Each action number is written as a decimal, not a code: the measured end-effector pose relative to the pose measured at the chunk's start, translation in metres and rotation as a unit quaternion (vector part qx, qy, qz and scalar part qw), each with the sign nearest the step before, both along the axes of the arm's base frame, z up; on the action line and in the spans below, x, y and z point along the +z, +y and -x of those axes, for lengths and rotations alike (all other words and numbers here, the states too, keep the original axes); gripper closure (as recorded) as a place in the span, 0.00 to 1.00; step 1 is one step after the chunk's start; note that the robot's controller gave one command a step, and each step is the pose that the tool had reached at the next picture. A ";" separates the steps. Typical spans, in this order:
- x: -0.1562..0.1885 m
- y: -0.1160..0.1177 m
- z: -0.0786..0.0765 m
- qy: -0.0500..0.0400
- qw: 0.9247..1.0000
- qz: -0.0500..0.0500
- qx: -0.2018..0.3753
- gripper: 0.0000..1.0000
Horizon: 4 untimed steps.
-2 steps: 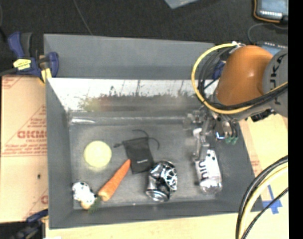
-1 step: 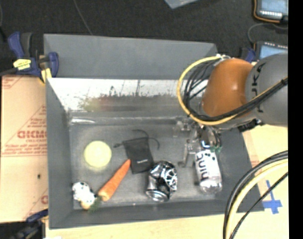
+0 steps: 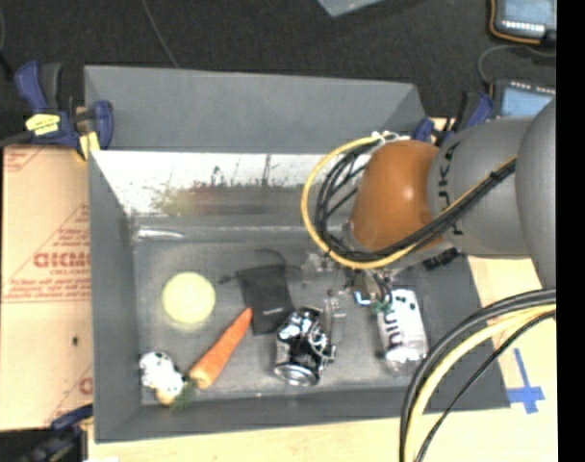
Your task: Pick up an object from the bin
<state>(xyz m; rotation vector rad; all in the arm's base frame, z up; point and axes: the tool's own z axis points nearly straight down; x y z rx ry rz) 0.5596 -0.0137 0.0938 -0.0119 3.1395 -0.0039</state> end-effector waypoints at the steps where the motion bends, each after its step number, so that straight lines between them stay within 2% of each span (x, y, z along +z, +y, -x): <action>1: -0.016 0.013 -0.003 0.005 1.000 0.003 0.002 0.00; 2: -0.016 0.011 -0.002 -0.003 1.000 0.002 -0.006 0.00; 3: -0.016 0.014 0.002 -0.007 0.991 0.004 0.132 0.00; 4: -0.016 0.022 0.011 -0.010 0.994 0.003 -0.105 1.00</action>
Offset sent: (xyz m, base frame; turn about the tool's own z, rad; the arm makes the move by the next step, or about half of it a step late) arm -0.0100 0.0106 -0.0238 -0.4418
